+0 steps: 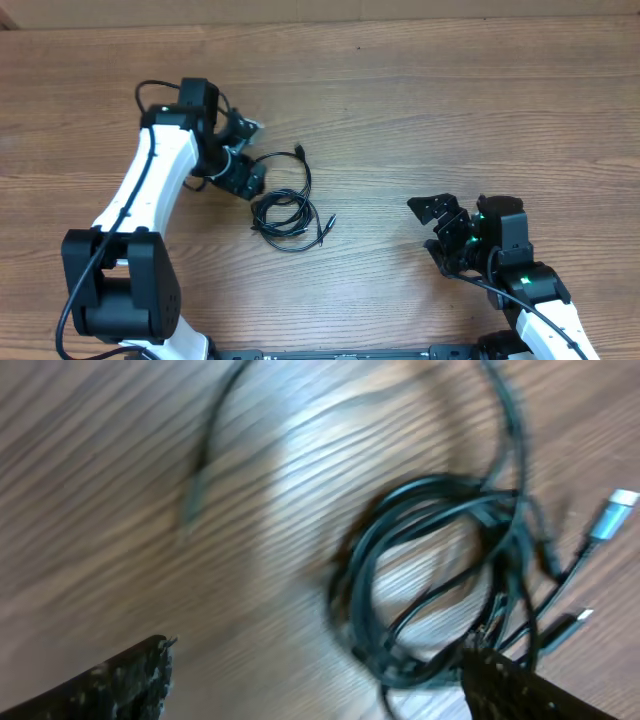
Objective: Untangle cables
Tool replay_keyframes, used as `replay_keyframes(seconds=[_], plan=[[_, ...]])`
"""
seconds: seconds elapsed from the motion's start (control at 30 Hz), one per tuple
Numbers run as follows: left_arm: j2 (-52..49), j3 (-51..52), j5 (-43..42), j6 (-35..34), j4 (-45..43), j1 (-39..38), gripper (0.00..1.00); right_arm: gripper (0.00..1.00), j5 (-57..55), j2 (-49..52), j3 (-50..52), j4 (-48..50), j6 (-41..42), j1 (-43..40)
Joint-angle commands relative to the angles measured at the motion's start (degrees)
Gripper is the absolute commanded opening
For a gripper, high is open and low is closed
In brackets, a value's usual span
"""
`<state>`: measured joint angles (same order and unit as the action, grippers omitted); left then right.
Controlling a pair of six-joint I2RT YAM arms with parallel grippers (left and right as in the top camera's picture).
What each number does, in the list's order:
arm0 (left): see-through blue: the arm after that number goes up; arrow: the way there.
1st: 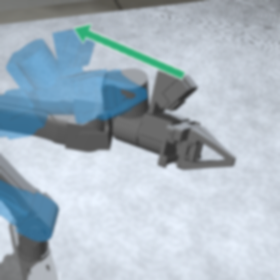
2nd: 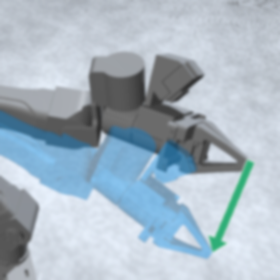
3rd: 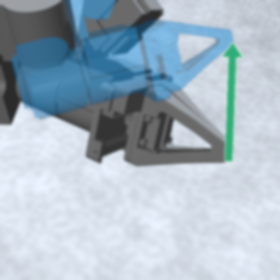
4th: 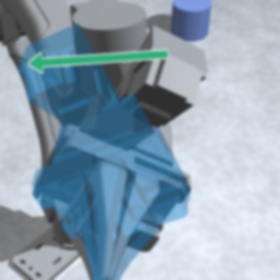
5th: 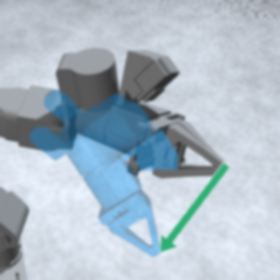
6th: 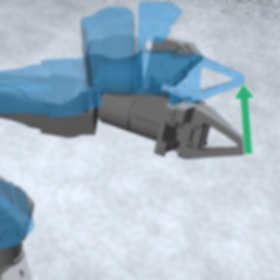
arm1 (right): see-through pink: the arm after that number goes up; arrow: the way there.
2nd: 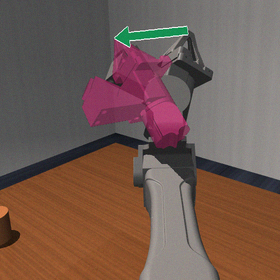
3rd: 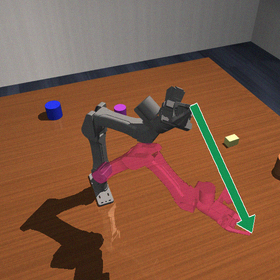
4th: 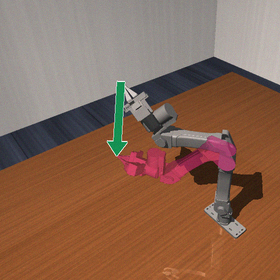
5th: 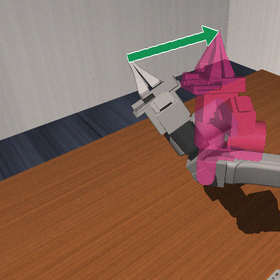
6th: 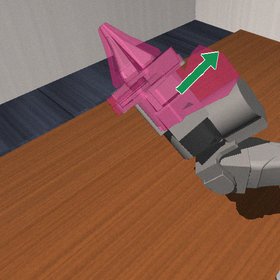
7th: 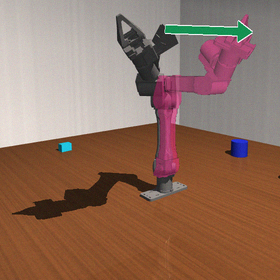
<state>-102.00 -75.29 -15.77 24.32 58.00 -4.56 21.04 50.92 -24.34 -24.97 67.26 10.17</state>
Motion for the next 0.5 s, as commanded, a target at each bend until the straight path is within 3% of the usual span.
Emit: replay_keyframes(seconds=[0.0,0.13,0.27,0.47], plan=[[1.11,4.28,-6.45,5.27,-3.54,-1.64,0.93,1.0,-1.55,-0.04,0.26,0.2,-0.28,0.11],[1.11,8.13,-0.5,0.17,-9.51,-2.58,0.93,1.0,-1.55,-0.04,0.26,0.2,-0.28,0.11],[1.11,9.46,8.46,-7.56,-13.29,-2.6,0.85,1.0,-1.57,-0.04,0.26,0.2,-0.28,0.11],[1.11,9.57,7.89,-9.6,-13.81,-2.62,0.73,1.0,-2.19,-0.04,0.26,0.2,-0.28,0.11]])
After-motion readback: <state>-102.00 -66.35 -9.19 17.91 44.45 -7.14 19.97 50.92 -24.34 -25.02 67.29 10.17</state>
